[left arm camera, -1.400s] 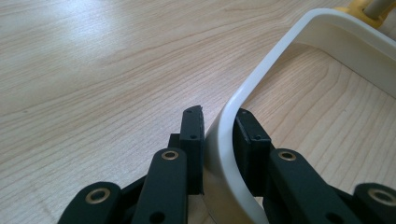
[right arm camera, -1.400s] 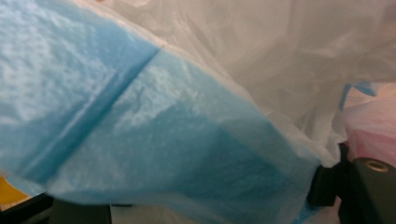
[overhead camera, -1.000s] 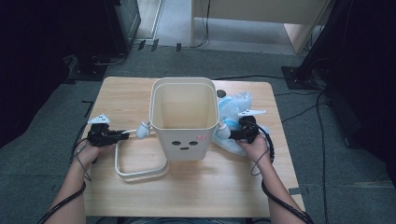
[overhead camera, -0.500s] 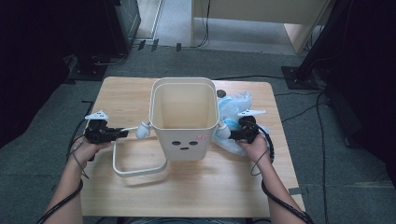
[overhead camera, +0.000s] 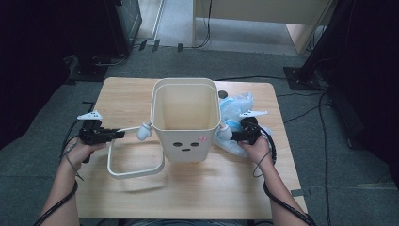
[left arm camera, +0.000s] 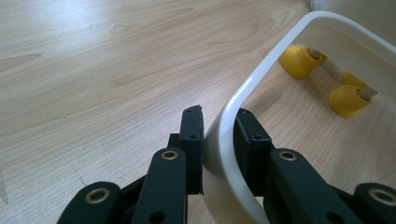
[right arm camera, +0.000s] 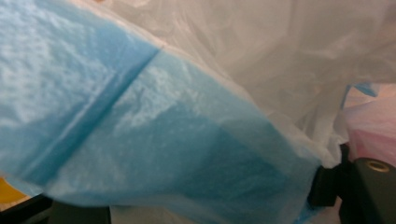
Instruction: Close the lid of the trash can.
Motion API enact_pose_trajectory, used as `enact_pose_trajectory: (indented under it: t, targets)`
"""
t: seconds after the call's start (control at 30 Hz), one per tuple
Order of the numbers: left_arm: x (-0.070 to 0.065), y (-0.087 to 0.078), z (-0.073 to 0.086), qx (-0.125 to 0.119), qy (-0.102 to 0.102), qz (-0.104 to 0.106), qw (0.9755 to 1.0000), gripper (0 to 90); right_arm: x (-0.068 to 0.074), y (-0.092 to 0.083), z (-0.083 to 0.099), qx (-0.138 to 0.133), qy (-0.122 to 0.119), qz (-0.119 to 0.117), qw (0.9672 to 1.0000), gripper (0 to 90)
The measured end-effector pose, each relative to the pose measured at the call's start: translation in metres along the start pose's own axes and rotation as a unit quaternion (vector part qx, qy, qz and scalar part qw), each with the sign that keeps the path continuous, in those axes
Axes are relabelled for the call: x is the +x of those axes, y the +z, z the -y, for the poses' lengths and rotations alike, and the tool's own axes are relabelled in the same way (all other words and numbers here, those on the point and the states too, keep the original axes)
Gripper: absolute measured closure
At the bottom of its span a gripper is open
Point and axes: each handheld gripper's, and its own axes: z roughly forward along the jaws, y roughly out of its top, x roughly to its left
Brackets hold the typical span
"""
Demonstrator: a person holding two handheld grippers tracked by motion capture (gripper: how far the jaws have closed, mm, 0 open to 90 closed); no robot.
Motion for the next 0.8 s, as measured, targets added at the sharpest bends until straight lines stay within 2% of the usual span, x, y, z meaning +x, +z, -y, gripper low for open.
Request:
enact_pose_trajectory:
  t: [0.47,0.8]
  targets:
    - [-0.003,-0.014,-0.007,-0.004,-0.013,0.005,0.9999,75.2,0.000,0.000,0.000,0.001,0.001,-0.001,1.0000,30.3]
    - [-0.009,-0.024,-0.014,-0.008,-0.014,0.008,0.9998,75.1,0.000,0.001,0.001,-0.003,0.000,-0.003,1.0000,29.5]
